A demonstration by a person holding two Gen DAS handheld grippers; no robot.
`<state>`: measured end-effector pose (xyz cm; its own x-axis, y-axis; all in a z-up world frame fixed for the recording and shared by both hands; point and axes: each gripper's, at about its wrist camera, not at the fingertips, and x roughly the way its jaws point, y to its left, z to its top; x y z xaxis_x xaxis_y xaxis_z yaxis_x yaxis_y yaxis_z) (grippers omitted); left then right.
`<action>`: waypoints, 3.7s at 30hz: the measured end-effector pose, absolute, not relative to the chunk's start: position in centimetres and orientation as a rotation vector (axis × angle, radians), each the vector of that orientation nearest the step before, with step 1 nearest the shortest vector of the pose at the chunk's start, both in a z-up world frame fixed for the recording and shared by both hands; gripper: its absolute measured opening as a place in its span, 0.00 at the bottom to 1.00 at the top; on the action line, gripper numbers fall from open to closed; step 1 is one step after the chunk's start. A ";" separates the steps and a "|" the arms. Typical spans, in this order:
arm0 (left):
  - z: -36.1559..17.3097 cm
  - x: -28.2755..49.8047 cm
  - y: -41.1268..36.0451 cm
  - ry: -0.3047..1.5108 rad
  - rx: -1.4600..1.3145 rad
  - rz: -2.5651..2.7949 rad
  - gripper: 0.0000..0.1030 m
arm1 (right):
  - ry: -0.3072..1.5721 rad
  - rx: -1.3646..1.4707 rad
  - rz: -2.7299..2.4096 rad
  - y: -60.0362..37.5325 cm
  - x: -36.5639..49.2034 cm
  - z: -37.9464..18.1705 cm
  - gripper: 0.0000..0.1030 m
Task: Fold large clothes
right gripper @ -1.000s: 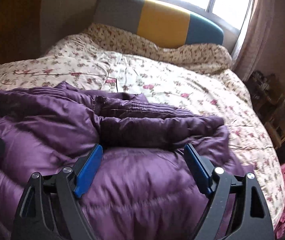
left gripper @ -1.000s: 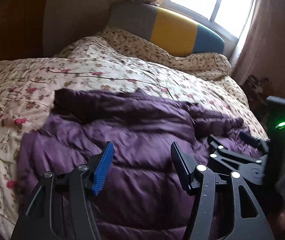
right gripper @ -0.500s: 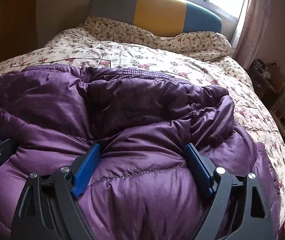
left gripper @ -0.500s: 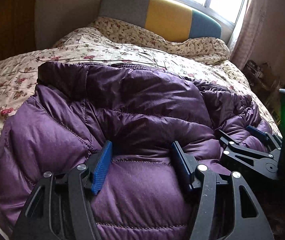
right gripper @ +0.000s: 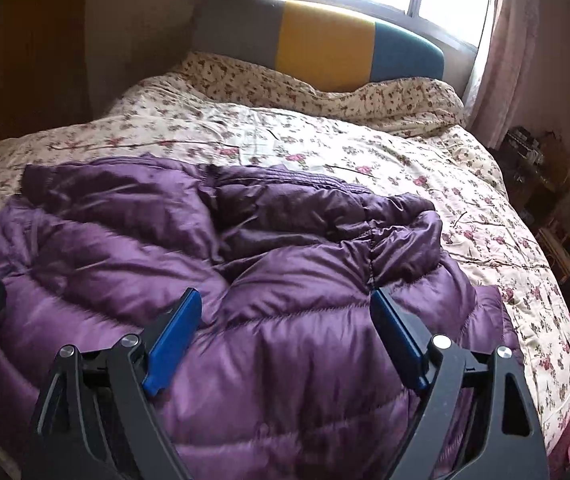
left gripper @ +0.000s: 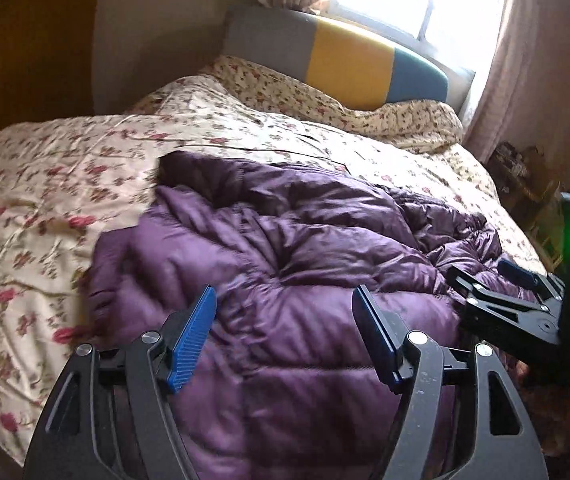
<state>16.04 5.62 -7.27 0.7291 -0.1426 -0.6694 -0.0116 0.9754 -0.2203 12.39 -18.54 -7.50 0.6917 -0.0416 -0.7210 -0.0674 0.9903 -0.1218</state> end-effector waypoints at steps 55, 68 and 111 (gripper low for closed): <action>-2.3 14.0 10.2 0.716 -0.676 -0.580 0.19 | 0.897 -0.305 0.107 -14.4 8.8 -12.1 0.35; 0.8 16.9 3.6 0.728 -0.577 -0.629 0.19 | 0.867 -0.269 0.074 -19.1 6.7 -7.4 0.49; -4.2 21.7 -19.4 0.914 -0.192 -0.710 0.58 | 0.974 -0.023 -0.460 -38.1 0.5 -6.4 0.59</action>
